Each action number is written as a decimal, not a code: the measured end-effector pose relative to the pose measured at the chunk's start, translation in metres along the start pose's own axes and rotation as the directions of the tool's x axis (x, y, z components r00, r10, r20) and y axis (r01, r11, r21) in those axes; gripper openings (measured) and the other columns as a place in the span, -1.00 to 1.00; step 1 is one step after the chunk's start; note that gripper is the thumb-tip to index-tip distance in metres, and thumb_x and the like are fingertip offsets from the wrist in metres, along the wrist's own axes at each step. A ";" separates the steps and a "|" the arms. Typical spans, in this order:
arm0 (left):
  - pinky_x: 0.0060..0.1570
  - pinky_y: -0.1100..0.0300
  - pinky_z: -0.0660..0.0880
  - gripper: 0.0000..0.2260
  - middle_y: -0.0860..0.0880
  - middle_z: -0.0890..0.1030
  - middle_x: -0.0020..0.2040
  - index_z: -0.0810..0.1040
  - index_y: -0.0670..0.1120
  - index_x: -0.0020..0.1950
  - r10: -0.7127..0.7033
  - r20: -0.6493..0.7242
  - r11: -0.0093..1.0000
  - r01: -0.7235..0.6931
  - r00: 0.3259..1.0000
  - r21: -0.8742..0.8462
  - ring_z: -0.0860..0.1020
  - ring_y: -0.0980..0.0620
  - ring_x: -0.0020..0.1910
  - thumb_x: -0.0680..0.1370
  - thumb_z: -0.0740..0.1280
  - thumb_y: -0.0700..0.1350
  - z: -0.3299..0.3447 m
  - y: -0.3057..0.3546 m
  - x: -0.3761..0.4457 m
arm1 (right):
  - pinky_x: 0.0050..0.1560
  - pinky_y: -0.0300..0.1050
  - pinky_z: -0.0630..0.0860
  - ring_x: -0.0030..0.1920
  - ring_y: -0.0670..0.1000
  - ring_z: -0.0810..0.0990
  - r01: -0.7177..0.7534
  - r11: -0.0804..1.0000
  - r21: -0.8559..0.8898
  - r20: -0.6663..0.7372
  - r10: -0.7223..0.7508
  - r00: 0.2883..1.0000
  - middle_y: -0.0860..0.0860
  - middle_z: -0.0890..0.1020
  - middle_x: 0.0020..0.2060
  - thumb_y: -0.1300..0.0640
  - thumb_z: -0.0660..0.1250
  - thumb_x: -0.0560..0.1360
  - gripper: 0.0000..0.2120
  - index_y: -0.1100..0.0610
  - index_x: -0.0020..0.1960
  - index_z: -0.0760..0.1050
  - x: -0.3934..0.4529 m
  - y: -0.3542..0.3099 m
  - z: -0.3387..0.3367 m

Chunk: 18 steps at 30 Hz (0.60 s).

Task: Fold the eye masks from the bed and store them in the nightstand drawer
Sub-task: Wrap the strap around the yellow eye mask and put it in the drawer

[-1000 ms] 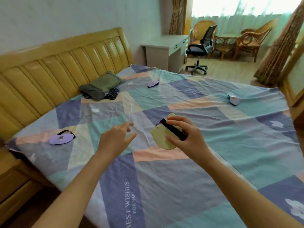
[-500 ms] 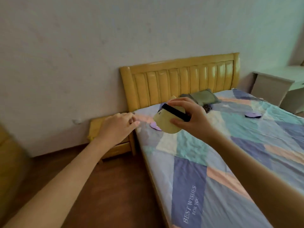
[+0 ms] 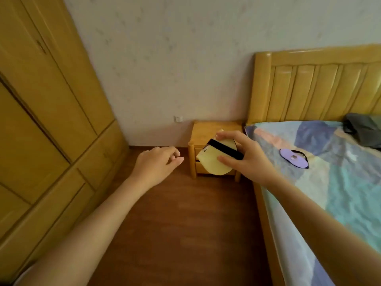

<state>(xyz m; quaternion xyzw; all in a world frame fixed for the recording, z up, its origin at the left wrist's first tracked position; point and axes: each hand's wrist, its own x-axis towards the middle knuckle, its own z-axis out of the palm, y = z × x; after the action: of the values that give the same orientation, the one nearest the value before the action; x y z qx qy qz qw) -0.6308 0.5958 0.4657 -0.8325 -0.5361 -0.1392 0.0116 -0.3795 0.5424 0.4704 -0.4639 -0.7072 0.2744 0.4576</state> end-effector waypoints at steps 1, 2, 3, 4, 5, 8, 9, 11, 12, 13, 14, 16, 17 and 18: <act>-0.14 0.16 0.51 -0.73 0.17 0.64 -0.02 0.54 0.12 0.12 -0.014 0.012 1.000 0.014 1.000 0.003 0.58 0.16 -0.01 0.58 0.15 0.20 0.008 -0.013 0.012 | -0.03 -0.31 0.57 0.20 -0.03 0.55 -0.013 1.000 0.004 0.019 0.013 1.000 -0.11 0.52 0.22 0.23 0.43 0.44 -0.54 0.00 0.29 0.43 0.013 0.010 0.008; -0.12 0.15 0.52 -0.73 0.17 0.64 -0.02 0.53 0.11 0.11 -0.025 0.020 1.000 0.025 0.999 0.000 0.58 0.16 -0.01 0.58 0.16 0.19 0.017 -0.023 0.025 | -0.04 -0.30 0.57 0.19 -0.04 0.55 -0.025 1.000 0.004 0.039 0.025 0.999 -0.12 0.51 0.22 0.23 0.43 0.44 -0.54 -0.02 0.28 0.43 0.027 0.021 0.013; -0.12 0.14 0.52 -0.74 0.17 0.64 -0.02 0.54 0.12 0.11 -0.039 0.027 0.999 0.039 0.999 -0.004 0.58 0.16 0.00 0.58 0.15 0.19 0.027 -0.032 0.042 | 0.01 -0.22 0.58 0.20 -0.04 0.55 -0.037 0.999 0.010 0.056 0.036 0.998 -0.13 0.51 0.23 0.23 0.43 0.44 -0.54 -0.03 0.28 0.43 0.042 0.034 0.017; -0.12 0.14 0.52 -0.74 0.17 0.64 -0.02 0.54 0.12 0.10 -0.046 0.030 0.999 0.047 0.998 -0.009 0.59 0.15 0.00 0.58 0.15 0.18 0.036 -0.038 0.058 | 0.08 -0.10 0.59 0.21 -0.06 0.54 -0.048 0.999 0.018 0.067 0.046 0.997 -0.14 0.51 0.23 0.23 0.43 0.44 -0.53 -0.03 0.28 0.43 0.056 0.047 0.019; -0.14 0.14 0.53 -0.74 0.17 0.64 -0.01 0.54 0.12 0.10 -0.051 0.034 0.999 0.051 0.998 -0.016 0.59 0.15 0.00 0.58 0.14 0.18 0.050 -0.045 0.077 | 0.11 -0.03 0.58 0.21 -0.07 0.54 -0.063 0.998 0.021 0.076 0.061 0.995 -0.15 0.51 0.23 0.24 0.43 0.43 -0.53 -0.03 0.28 0.42 0.072 0.064 0.020; -0.17 0.15 0.56 -0.72 0.16 0.65 0.00 0.54 0.11 0.11 -0.060 0.068 0.998 0.062 0.996 -0.028 0.60 0.16 -0.03 0.58 0.14 0.19 0.101 -0.057 0.142 | 0.15 -0.01 0.57 0.23 -0.08 0.52 -0.122 0.992 0.022 0.097 0.119 0.988 -0.16 0.52 0.21 0.24 0.43 0.44 -0.51 -0.01 0.31 0.40 0.124 0.126 0.018; -0.17 0.15 0.57 -0.72 0.16 0.65 0.00 0.54 0.11 0.12 -0.060 0.084 0.998 0.063 0.995 -0.030 0.60 0.16 -0.03 0.58 0.14 0.19 0.119 -0.059 0.161 | 0.16 -0.02 0.57 0.23 -0.09 0.51 -0.132 0.991 0.015 0.102 0.129 0.986 -0.15 0.52 0.20 0.23 0.42 0.44 -0.51 -0.01 0.31 0.40 0.138 0.147 0.017; -0.17 0.15 0.56 -0.72 0.15 0.65 0.00 0.54 0.10 0.13 -0.072 0.127 0.996 0.079 0.989 -0.050 0.60 0.16 -0.02 0.58 0.15 0.19 0.162 -0.062 0.204 | 0.16 -0.01 0.57 0.23 -0.09 0.51 -0.191 0.982 0.010 0.123 0.188 0.974 -0.13 0.53 0.19 0.22 0.42 0.44 -0.52 -0.01 0.31 0.40 0.173 0.200 0.015; -0.17 0.16 0.55 -0.72 0.16 0.65 0.00 0.54 0.11 0.13 -0.082 0.154 0.993 0.093 0.985 -0.068 0.60 0.16 -0.01 0.58 0.15 0.19 0.184 -0.064 0.224 | 0.17 0.01 0.56 0.23 -0.09 0.51 -0.233 0.972 0.013 0.136 0.229 0.964 -0.13 0.53 0.19 0.22 0.42 0.44 -0.53 0.00 0.30 0.40 0.189 0.227 0.014; -0.17 0.17 0.54 -0.72 0.16 0.65 0.01 0.54 0.11 0.13 -0.091 0.192 0.990 0.109 0.977 -0.084 0.59 0.17 -0.01 0.58 0.15 0.19 0.208 -0.065 0.242 | 0.17 0.03 0.56 0.23 -0.10 0.51 -0.275 0.961 0.007 0.147 0.271 0.951 -0.13 0.53 0.19 0.22 0.42 0.44 -0.53 0.01 0.30 0.41 0.203 0.254 0.014; -0.17 0.18 0.51 -0.73 0.16 0.65 0.01 0.53 0.12 0.13 -0.095 0.231 0.988 0.121 0.968 -0.100 0.59 0.16 0.00 0.58 0.14 0.19 0.228 -0.066 0.257 | 0.18 0.05 0.56 0.23 -0.10 0.50 -0.307 0.952 -0.004 0.153 0.304 0.940 -0.13 0.53 0.19 0.23 0.42 0.44 -0.53 0.01 0.30 0.41 0.213 0.276 0.013; -0.16 0.18 0.46 -0.73 0.15 0.65 0.02 0.53 0.12 0.14 -0.093 0.305 0.982 0.138 0.948 -0.128 0.58 0.14 0.01 0.58 0.14 0.18 0.275 -0.071 0.294 | 0.20 0.07 0.54 0.23 -0.11 0.50 -0.379 0.925 -0.025 0.167 0.378 0.911 -0.14 0.53 0.18 0.23 0.42 0.44 -0.52 -0.01 0.30 0.41 0.238 0.328 0.014; -0.15 0.17 0.47 -0.73 0.14 0.65 0.02 0.52 0.11 0.15 -0.082 0.324 0.981 0.135 0.942 -0.142 0.58 0.12 0.02 0.58 0.14 0.18 0.295 -0.073 0.308 | 0.20 0.05 0.54 0.22 -0.13 0.49 -0.407 0.913 -0.033 0.175 0.406 0.897 -0.15 0.53 0.17 0.23 0.42 0.44 -0.52 -0.01 0.31 0.41 0.246 0.346 0.015; -0.13 0.16 0.49 -0.72 0.13 0.65 0.02 0.52 0.10 0.15 -0.073 0.349 0.979 0.133 0.934 -0.152 0.59 0.11 0.02 0.59 0.14 0.17 0.321 -0.076 0.325 | 0.20 0.03 0.54 0.21 -0.17 0.49 -0.442 0.896 -0.043 0.185 0.442 0.878 -0.17 0.52 0.16 0.24 0.41 0.44 -0.52 -0.01 0.31 0.41 0.257 0.370 0.017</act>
<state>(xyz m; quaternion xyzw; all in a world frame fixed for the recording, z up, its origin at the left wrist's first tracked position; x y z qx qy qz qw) -0.5033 0.9713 0.2270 -0.8124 -0.5591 -0.0391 -0.1611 -0.2835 0.9309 0.2634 -0.5846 -0.6229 0.4148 0.3135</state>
